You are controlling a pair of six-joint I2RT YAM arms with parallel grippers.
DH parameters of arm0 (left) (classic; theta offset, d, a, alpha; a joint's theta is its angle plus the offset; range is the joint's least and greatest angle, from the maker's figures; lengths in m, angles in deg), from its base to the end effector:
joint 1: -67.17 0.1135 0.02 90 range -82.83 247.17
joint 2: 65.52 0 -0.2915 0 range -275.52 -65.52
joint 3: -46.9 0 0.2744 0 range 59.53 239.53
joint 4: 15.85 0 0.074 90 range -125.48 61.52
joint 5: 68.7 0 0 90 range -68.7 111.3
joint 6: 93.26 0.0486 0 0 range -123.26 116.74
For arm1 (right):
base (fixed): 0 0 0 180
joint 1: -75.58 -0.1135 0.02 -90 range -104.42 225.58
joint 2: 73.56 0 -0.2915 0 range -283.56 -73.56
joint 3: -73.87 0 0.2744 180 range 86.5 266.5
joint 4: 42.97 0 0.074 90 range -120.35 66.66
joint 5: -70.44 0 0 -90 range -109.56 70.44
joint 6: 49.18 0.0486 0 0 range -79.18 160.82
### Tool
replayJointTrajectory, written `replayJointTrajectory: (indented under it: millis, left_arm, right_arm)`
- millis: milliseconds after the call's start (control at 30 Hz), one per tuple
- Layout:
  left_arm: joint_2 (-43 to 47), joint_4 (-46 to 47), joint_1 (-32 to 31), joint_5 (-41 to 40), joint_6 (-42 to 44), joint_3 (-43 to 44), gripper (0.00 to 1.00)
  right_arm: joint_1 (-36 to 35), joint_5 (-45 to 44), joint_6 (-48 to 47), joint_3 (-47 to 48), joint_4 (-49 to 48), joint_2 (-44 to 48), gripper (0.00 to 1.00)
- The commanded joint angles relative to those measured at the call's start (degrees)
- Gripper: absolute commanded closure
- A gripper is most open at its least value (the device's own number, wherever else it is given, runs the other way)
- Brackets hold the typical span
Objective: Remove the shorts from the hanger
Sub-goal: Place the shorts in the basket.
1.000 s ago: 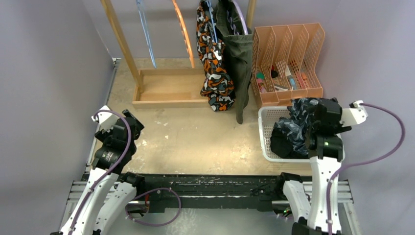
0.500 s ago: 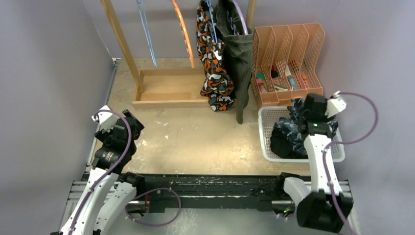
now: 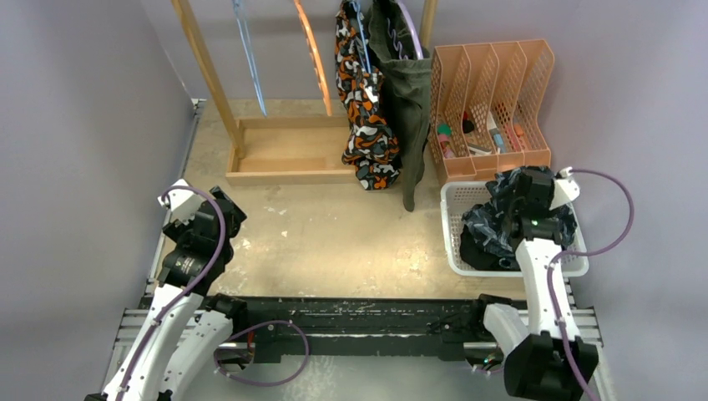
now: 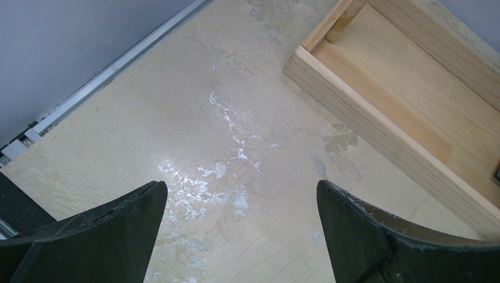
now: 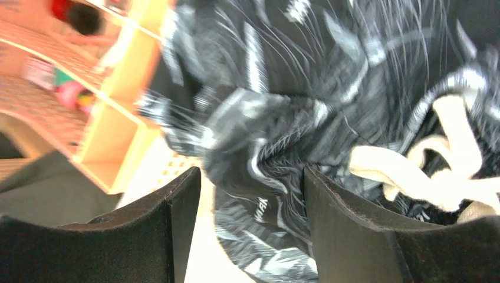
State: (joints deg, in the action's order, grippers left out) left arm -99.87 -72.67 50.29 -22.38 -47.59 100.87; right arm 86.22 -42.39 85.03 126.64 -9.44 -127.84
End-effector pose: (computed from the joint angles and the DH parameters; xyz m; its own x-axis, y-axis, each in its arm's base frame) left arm 0.1291 -0.0041 0.3041 -0.1927 -0.4696 -0.8616 -0.6306 0.7320 -0.2579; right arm 0.2141 -0.0594 0.2747 -0.0681 0.6667 -0.7422 0.7392 0.5333 0.4112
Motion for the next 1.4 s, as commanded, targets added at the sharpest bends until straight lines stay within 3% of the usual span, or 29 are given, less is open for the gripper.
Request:
replayJointTrajectory:
  millis: [0, 67, 267, 433, 600, 767, 867, 1067, 1267, 1367]
  left_arm:
    - [0.03, 1.91, 0.16, -0.35, 0.57, -0.44, 0.02]
    - [-0.08, 1.95, 0.16, -0.33, 0.57, -0.40, 0.02]
    - [-0.16, 1.65, 0.11, -0.79, 0.31, -0.35, 0.02]
    - [-0.53, 1.73, 0.16, -0.62, 0.43, -0.31, 0.02]
    - [-0.23, 1.56, 0.13, -0.92, 0.22, -0.34, 0.02]
    - [-0.48, 1.78, 0.21, -0.57, 0.43, -0.38, 0.02]
    - [-1.32, 2.14, 0.20, -0.11, 0.73, -0.31, 0.02]
    - [-2.30, 2.15, 0.22, 0.10, 0.90, -0.22, 0.02]
    - [-1.86, 2.08, 0.19, -0.28, 0.74, -0.31, 0.02]
    - [-2.01, 2.13, 0.24, -0.26, 0.83, -0.35, 0.02]
  right_arm:
    - [0.22, 5.12, -8.28, 7.97, -1.44, 4.53, 0.34]
    - [0.18, 11.01, -13.14, 10.36, -3.40, 6.10, 0.32]
    - [0.18, 33.13, -16.29, 12.49, -12.17, 11.62, 0.30]
    - [0.15, 51.62, -17.81, 14.85, -15.88, 10.07, 0.29]
    - [0.09, 61.89, -19.53, 19.80, -16.68, 8.53, 0.26]
    - [-1.19, 72.47, -18.99, 21.95, -18.46, 6.28, 0.32]
    - [-7.54, 69.67, -23.98, 23.90, -12.13, 3.55, 0.32]
    - [-28.94, 49.23, -27.93, 27.29, -3.68, -3.68, 0.37]
    - [-40.19, 27.91, -30.98, 36.22, 0.33, -9.01, 0.39]
    - [-44.36, 21.83, -34.95, 44.19, 3.29, -13.71, 0.37]
